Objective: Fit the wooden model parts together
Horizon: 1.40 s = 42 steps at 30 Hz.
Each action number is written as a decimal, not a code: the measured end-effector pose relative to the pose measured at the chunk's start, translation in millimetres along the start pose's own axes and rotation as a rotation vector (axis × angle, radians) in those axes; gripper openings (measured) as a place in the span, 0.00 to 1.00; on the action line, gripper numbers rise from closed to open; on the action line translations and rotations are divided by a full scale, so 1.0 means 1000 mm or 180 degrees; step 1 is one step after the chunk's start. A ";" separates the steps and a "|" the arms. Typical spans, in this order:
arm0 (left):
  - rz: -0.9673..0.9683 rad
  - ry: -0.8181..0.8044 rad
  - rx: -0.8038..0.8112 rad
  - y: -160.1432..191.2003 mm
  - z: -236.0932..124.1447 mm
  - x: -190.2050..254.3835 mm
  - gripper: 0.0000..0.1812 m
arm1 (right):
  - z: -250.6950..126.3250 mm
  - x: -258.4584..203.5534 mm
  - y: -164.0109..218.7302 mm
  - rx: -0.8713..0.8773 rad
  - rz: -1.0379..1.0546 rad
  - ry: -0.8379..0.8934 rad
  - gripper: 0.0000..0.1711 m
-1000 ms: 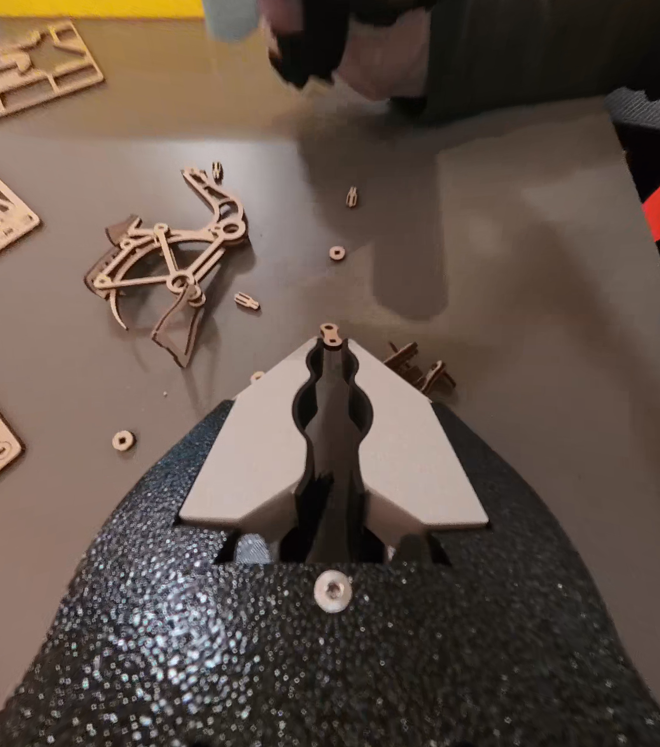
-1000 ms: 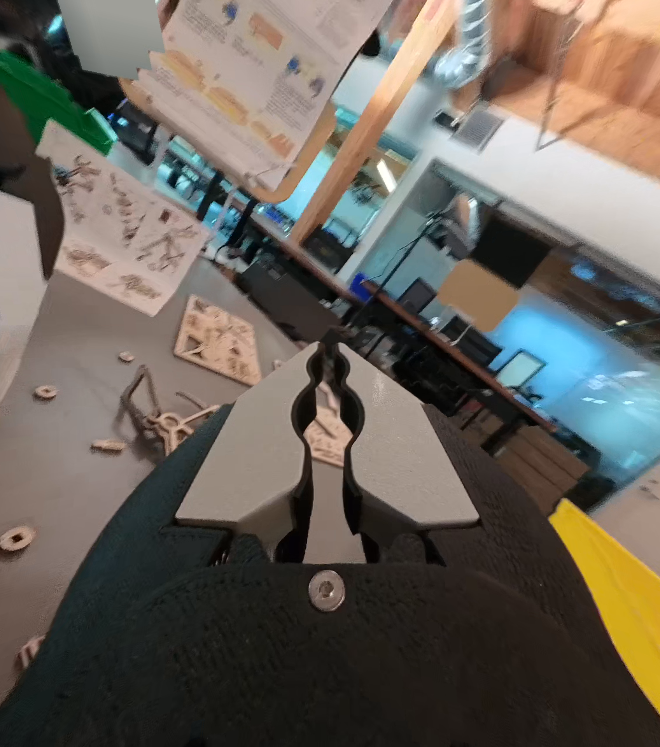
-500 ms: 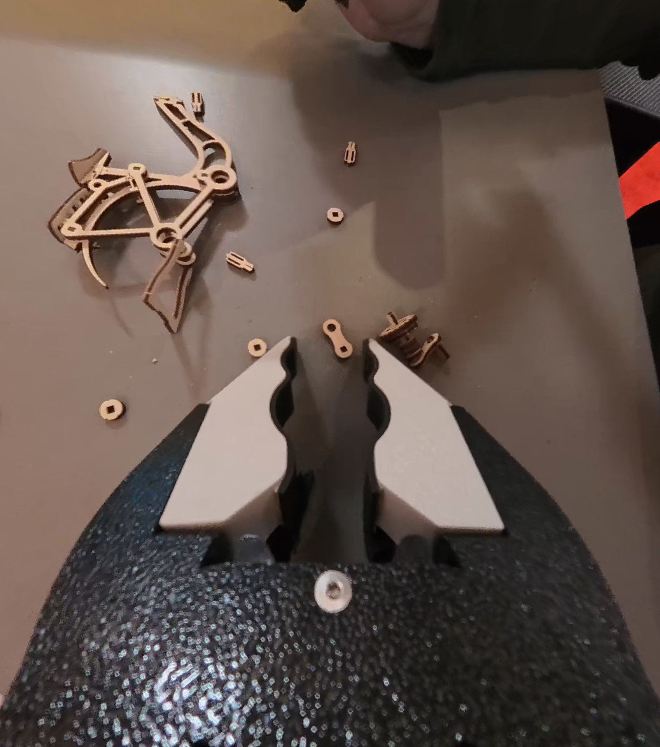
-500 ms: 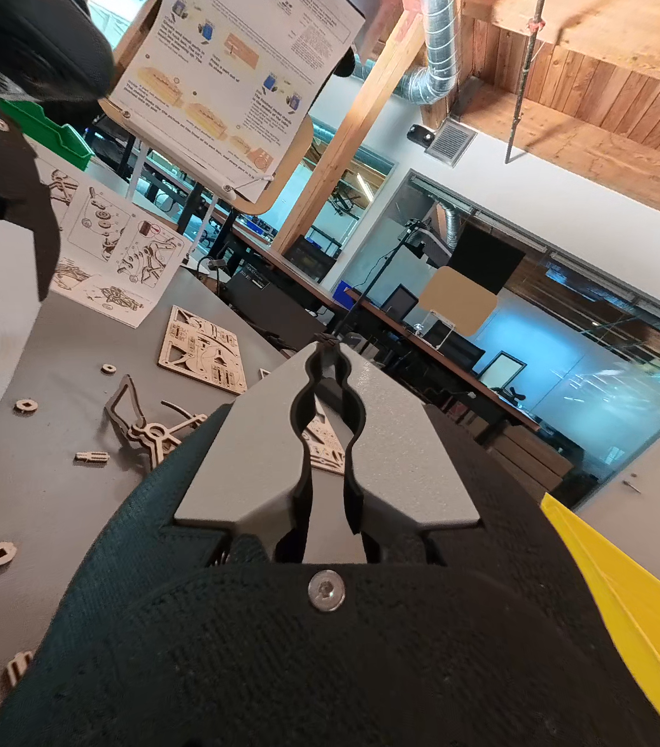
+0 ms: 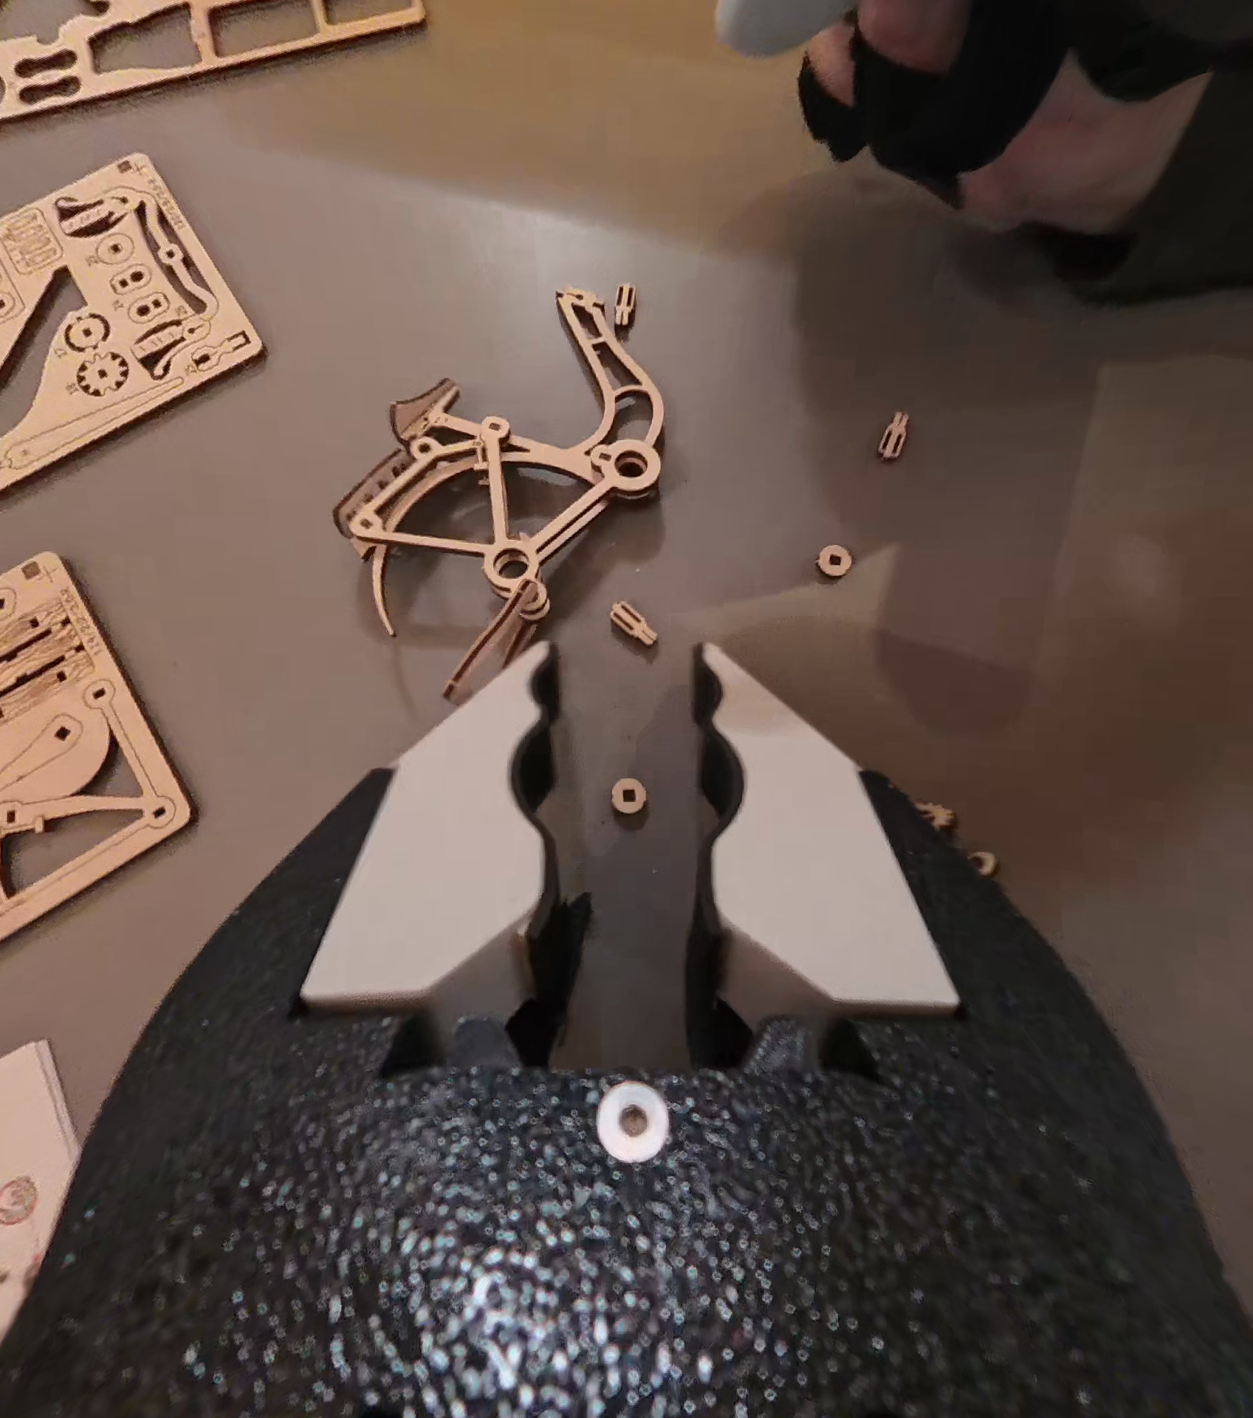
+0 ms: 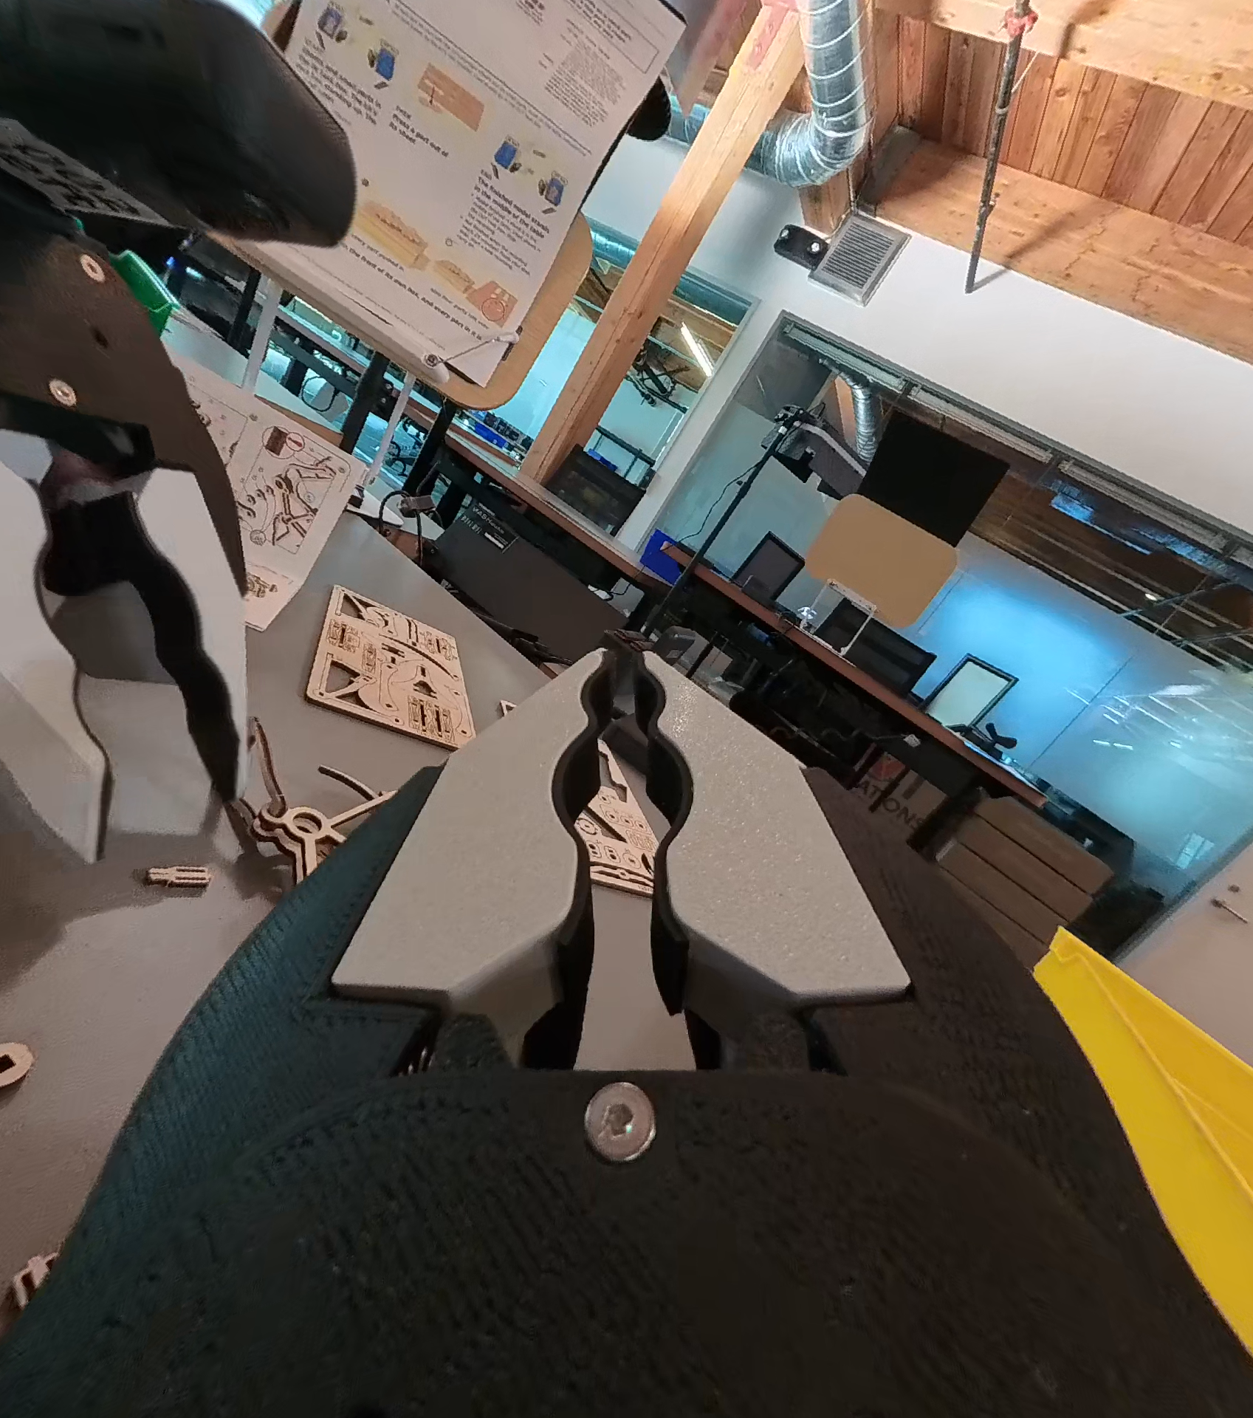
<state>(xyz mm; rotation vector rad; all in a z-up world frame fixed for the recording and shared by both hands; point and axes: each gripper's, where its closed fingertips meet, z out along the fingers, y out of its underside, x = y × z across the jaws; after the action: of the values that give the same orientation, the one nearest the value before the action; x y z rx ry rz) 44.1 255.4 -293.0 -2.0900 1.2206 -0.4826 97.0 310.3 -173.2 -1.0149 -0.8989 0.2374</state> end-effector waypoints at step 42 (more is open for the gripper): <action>0.2047 -0.1682 0.1968 -0.089 -0.062 0.001 0.02 | 0.000 -0.060 -0.027 0.0013 0.3074 -0.1689 0.01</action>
<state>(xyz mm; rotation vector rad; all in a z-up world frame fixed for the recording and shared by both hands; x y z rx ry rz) 62.8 263.3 -186.3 -1.1142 1.1438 0.0115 52.7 262.1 -183.5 -1.3524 -0.8040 1.3677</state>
